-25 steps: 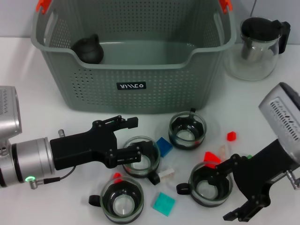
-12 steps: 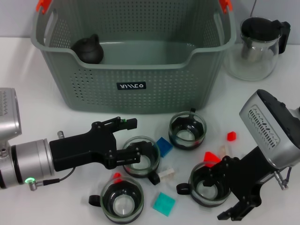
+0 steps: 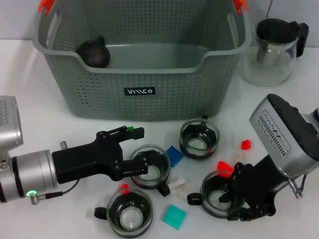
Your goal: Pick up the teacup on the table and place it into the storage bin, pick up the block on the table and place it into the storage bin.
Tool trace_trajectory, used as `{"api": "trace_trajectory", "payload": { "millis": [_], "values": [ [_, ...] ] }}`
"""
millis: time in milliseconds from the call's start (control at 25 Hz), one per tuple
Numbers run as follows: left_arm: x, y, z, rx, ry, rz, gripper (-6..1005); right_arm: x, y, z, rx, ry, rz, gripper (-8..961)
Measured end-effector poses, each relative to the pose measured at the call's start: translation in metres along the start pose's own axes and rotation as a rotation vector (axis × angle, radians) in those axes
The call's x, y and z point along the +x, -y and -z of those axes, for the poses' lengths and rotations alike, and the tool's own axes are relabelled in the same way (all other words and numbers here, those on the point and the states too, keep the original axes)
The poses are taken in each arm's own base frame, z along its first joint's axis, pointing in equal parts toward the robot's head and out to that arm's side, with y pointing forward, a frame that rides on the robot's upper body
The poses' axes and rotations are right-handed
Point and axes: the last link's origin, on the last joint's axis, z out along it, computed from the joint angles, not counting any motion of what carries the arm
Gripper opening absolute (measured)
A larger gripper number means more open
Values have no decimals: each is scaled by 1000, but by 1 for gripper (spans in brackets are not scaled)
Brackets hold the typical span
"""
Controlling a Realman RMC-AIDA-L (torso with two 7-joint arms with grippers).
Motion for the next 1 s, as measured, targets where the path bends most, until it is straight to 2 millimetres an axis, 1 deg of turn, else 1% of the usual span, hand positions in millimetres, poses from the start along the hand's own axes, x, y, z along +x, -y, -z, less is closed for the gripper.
{"api": "trace_trajectory", "payload": {
  "millis": [80,720,880,1000],
  "values": [
    [0,0,0,1,0,0,810,-1,1,1,1,-3,-8,450],
    [0,3,4,24,-11,6,810,-3,3,3,-7,-23,-23,66],
    [0,2,4,19,-12,5,810,-3,3,7,-5,-11,-30,65],
    [0,2,5,12,-6,6,810,-4,1,18,2,14,-37,65]
  ]
}}
